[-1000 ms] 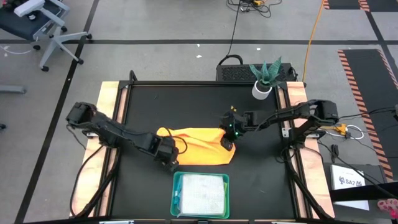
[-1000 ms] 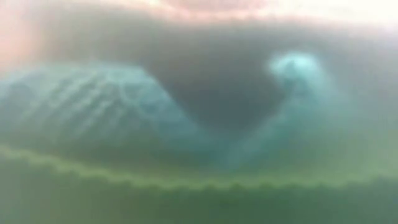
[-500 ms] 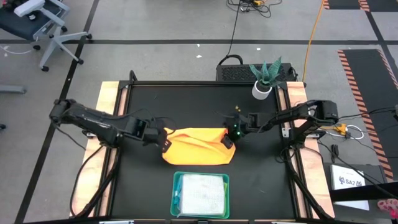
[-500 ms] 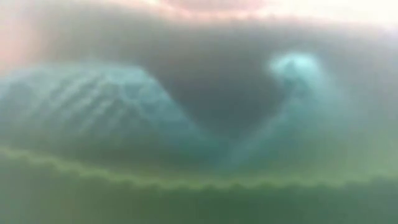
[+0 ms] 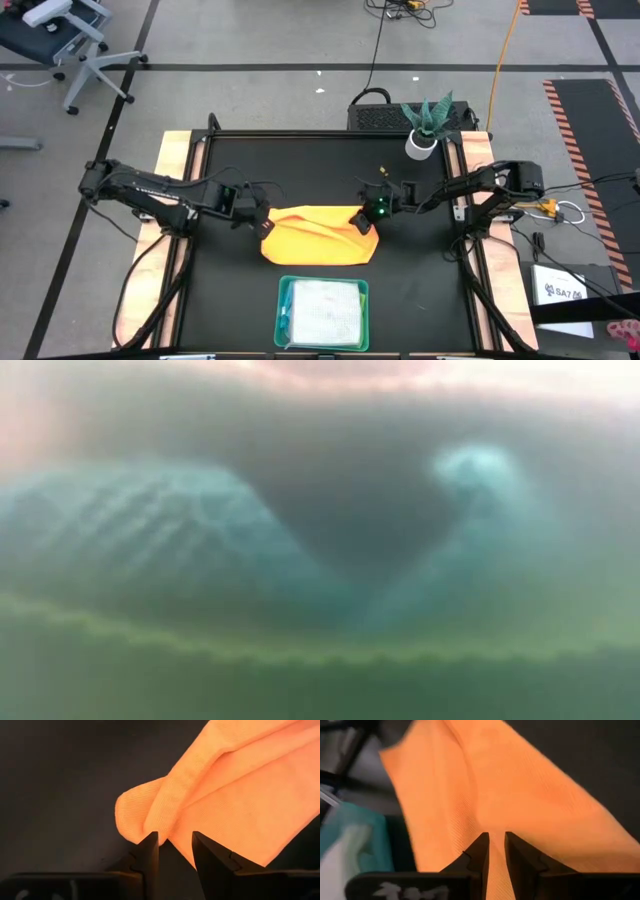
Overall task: Fold microfiber towels
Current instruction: Fold the orange microfiber cloth
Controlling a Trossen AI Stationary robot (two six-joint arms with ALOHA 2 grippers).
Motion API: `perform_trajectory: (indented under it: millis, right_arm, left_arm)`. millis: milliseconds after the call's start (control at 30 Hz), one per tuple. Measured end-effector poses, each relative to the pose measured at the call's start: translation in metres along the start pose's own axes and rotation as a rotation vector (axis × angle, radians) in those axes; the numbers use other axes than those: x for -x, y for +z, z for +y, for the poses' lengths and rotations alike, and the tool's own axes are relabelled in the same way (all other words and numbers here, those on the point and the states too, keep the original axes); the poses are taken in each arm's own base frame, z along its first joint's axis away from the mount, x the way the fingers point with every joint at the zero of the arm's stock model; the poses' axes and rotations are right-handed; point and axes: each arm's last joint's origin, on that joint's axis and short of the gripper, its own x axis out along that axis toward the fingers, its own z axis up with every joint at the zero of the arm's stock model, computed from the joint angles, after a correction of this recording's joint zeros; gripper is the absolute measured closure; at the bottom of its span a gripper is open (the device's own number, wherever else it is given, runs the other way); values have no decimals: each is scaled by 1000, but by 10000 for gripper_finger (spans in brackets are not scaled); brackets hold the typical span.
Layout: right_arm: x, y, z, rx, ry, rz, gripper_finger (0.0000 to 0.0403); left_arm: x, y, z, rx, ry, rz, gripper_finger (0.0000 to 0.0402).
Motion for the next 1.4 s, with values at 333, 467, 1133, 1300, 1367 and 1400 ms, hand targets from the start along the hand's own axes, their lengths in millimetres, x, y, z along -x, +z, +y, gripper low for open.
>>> perform_trajectory:
  millis: [333,467,1133,1300,1367,1400]
  right_arm:
    - [3,12,3,-30,125,-38,396]
    - [1,0,5,-75,146,91,401]
    - [2,-4,-9,-148,-16,106,316]
    - [4,-8,-15,-204,-26,198,291]
    - [5,-9,-18,-209,-43,218,287]
    - [6,-9,-19,-206,-52,218,285]
  left_arm:
    - [0,0,0,-7,10,-12,282]
    - [0,0,0,-6,10,-12,282]
    - [0,1,0,-6,15,-19,282]
    - [0,1,1,-5,22,-29,282]
    - [0,1,1,-5,27,-35,282]
    - [0,1,1,-5,28,-35,282]
